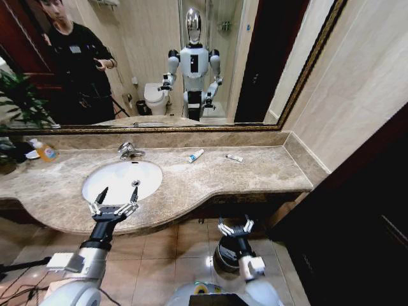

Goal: Pick up the trash from the sink and place it in the trash bin.

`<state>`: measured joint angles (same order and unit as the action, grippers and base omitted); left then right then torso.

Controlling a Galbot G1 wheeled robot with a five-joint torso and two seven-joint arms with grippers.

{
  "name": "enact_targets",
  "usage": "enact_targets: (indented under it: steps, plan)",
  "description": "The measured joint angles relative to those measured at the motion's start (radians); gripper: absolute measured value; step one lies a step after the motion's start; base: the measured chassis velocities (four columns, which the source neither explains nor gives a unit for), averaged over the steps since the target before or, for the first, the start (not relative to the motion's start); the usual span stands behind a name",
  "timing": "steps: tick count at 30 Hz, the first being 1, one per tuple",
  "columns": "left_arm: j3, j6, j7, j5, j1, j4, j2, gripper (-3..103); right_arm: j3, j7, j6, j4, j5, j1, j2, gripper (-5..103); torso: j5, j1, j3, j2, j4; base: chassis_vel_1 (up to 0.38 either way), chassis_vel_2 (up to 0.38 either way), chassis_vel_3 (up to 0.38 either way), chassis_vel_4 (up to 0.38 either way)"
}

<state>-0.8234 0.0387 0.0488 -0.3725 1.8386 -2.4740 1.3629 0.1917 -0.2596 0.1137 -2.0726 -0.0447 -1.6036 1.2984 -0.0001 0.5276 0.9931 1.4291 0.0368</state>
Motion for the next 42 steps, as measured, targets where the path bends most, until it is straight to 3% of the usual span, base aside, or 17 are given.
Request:
enact_targets:
  steps: [10, 13, 20, 30, 32, 38, 40, 42]
  plan:
    - [0.000, 0.000, 0.000, 0.000, 0.000, 0.000, 0.000, 100, 0.011, 0.092, -0.132, 0.051, -0.154, 0.233, -0.089, 100, 0.0001, 0.000, 0.000, 0.000, 0.0001, 0.000, 0.000, 0.000, 0.000]
    - [0.000, 0.000, 0.000, 0.000, 0.000, 0.000, 0.000, 100, 0.055, 0.229, -0.199, 0.108, -0.275, 0.386, -0.160, 100, 0.0001, 0.000, 0.000, 0.000, 0.0001, 0.000, 0.000, 0.000, 0.000]
    - [0.000, 0.000, 0.000, 0.000, 0.000, 0.000, 0.000, 100, 0.055, 0.293, -0.294, 0.261, -0.417, 0.614, -0.210, 100, 0.0003, 0.000, 0.000, 0.000, 0.0001, 0.000, 0.000, 0.000, 0.000]
    - [0.000, 0.000, 0.000, 0.000, 0.000, 0.000, 0.000, 100, 0.011, 0.463, -0.325, 0.540, -0.521, 0.886, -0.302, 100, 0.0004, 0.000, 0.000, 0.000, 0.0002, 0.000, 0.000, 0.000, 0.000]
    - [0.000, 0.000, 0.000, 0.000, 0.000, 0.000, 0.000, 100, -0.002, 0.540, -0.332, 0.625, -0.547, 0.955, -0.338, 100, 0.0003, 0.000, 0.000, 0.000, 0.0000, 0.000, 0.000, 0.000, 0.000]
    - [0.000, 0.000, 0.000, 0.000, 0.000, 0.000, 0.000, 100, -0.011, 0.633, -0.334, 0.739, -0.552, 1.026, -0.360, 100, 0.0004, 0.000, 0.000, 0.000, -0.0003, 0.000, 0.000, 0.000, 0.000]
    - [0.000, 0.000, 0.000, 0.000, 0.000, 0.000, 0.000, 100, -0.015, 0.703, -0.343, 0.817, -0.541, 1.082, -0.347, 100, 0.0001, 0.000, 0.000, 0.000, -0.0002, 0.000, 0.000, 0.000, 0.000]
    - [0.000, 0.000, 0.000, 0.000, 0.000, 0.000, 0.000, 100, -0.018, 0.726, -0.349, 0.850, -0.533, 1.107, -0.337, 100, 0.0002, 0.000, 0.000, 0.000, -0.0001, 0.000, 0.000, 0.000, 0.000]
